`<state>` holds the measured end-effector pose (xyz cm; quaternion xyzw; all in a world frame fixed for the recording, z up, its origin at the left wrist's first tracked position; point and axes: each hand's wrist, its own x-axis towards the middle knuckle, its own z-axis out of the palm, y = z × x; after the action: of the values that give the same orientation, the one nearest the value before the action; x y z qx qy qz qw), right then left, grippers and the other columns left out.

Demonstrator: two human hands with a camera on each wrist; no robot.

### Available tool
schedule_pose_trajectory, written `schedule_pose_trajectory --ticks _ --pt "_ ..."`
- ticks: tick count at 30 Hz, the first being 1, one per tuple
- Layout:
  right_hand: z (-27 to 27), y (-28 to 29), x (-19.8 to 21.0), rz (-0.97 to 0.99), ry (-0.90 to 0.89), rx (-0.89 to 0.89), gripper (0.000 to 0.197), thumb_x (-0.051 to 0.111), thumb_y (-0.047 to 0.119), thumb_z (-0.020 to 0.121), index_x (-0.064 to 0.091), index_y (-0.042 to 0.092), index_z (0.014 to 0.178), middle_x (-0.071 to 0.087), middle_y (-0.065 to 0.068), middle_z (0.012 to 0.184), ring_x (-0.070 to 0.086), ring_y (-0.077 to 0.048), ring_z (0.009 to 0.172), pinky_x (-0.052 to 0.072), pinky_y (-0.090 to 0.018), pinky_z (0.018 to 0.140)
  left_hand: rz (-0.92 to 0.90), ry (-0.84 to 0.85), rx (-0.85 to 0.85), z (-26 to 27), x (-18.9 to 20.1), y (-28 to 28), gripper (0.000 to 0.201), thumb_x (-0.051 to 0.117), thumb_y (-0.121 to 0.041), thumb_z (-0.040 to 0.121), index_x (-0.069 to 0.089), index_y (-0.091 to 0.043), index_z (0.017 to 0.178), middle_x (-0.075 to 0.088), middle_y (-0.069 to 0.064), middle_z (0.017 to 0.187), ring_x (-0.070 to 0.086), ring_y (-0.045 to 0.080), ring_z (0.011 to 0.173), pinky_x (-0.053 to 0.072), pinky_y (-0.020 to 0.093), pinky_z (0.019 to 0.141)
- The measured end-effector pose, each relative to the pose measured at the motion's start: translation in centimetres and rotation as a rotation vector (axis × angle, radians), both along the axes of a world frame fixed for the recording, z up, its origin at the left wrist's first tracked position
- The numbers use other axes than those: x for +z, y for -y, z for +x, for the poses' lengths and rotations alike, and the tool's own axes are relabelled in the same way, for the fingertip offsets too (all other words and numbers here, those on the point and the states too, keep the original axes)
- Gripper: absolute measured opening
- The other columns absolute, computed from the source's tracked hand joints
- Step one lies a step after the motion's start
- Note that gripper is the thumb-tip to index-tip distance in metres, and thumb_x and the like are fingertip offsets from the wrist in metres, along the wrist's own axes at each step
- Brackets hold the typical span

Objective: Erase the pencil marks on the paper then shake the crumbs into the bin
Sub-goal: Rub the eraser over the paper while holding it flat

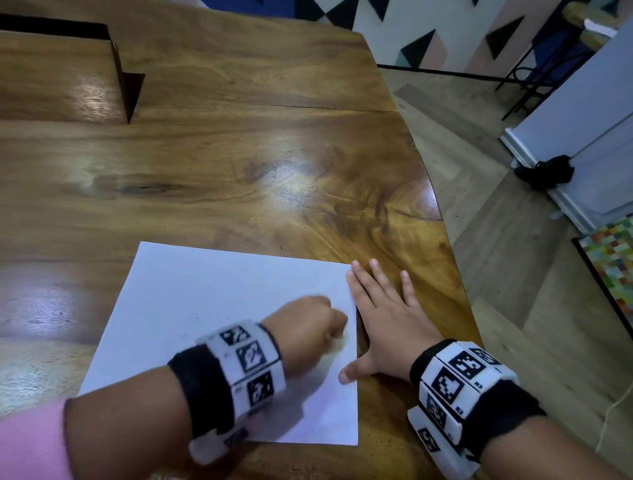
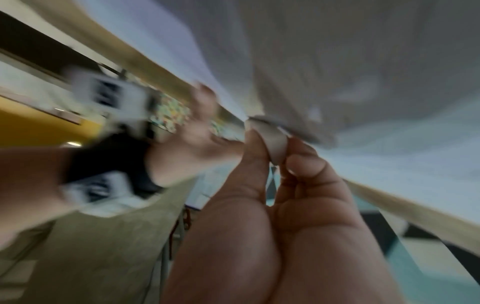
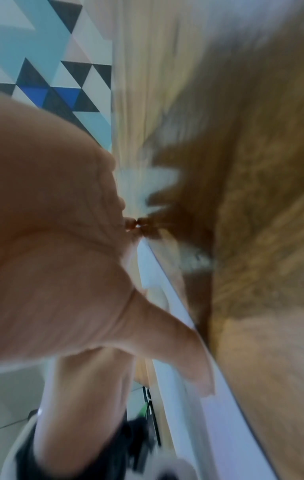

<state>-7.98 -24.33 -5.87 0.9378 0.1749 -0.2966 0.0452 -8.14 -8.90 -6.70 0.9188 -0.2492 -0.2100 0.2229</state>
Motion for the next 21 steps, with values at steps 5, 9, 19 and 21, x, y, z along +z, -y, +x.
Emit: schedule_pose_trajectory --ticks 5,9,19,21 --pt "0.0 0.0 0.1 -0.005 0.002 0.010 0.141 0.063 0.078 0.057 -0.025 0.014 0.146 -0.035 0.004 0.151 -0.038 -0.015 0.135 -0.019 -0.052 0.112 0.000 -0.085 -0.172 -2.9 0.7 -1.4 0.016 0.053 -0.020 0.083 0.067 -0.016 0.091 0.059 0.006 0.096 0.058 0.023 0.091 0.045 0.030 0.077" --pt "0.0 0.0 0.1 -0.015 0.009 0.025 0.141 0.063 0.078 0.057 -0.026 0.013 0.145 -0.035 0.003 0.151 -0.038 -0.016 0.135 -0.019 -0.052 0.112 -0.013 0.040 0.039 1.3 0.2 -0.6 0.013 0.056 -0.015 0.082 0.062 -0.013 0.093 0.048 0.003 0.085 0.055 0.025 0.091 0.039 0.028 0.075" --pt "0.1 0.0 0.0 -0.004 0.012 0.019 0.140 0.062 0.079 0.057 -0.025 0.014 0.145 -0.034 0.004 0.152 -0.038 -0.015 0.135 -0.019 -0.052 0.112 0.006 -0.060 -0.132 -3.9 0.8 -2.0 0.028 0.039 -0.029 0.078 0.064 -0.017 0.085 0.057 0.005 0.092 0.056 0.025 0.087 0.046 0.035 0.076" --pt "0.0 0.1 0.0 0.017 0.017 0.023 0.139 0.063 0.078 0.058 -0.025 0.015 0.146 -0.033 0.005 0.153 -0.037 -0.014 0.135 -0.019 -0.051 0.112 0.011 -0.060 -0.140 -3.6 0.6 -1.9 0.021 0.045 -0.024 0.082 0.065 -0.018 0.088 0.055 0.005 0.091 0.056 0.025 0.087 0.045 0.033 0.074"
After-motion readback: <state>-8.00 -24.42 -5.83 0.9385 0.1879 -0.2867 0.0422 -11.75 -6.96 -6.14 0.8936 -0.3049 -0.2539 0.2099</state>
